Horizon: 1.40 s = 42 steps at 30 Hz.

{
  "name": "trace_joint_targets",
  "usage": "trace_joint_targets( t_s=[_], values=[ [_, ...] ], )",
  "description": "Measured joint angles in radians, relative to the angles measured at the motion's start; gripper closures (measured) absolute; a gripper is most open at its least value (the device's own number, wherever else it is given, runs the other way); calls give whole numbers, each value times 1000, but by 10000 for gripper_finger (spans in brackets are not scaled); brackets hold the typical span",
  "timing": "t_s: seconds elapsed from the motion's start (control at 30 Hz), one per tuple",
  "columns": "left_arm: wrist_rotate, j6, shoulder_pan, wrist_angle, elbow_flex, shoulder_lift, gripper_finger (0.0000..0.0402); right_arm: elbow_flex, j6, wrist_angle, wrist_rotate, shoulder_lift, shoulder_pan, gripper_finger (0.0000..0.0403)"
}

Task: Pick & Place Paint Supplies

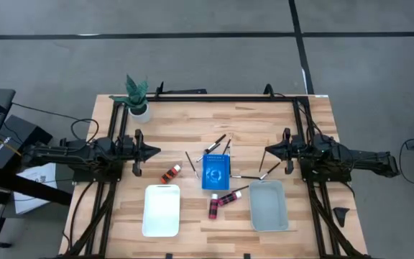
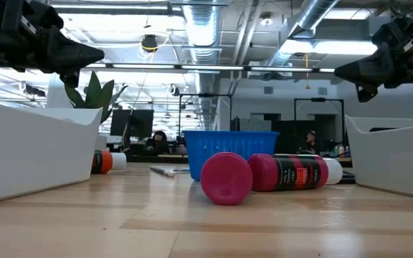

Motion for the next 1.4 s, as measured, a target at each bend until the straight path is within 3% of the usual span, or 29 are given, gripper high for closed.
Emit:
trace_joint_targets(
  t_s=[0.73, 1.13, 1.4],
  values=[
    [-5, 0, 0, 0, 0, 0, 402, 0, 0, 0, 0, 0, 0, 394],
    [-31, 15, 0, 215, 0, 0, 402, -1, -36, 12, 2, 0, -2, 394],
    [-61, 77, 1, 288, 0, 0, 402, -2, -82, 161, 23, 0, -23, 394]
  ],
)
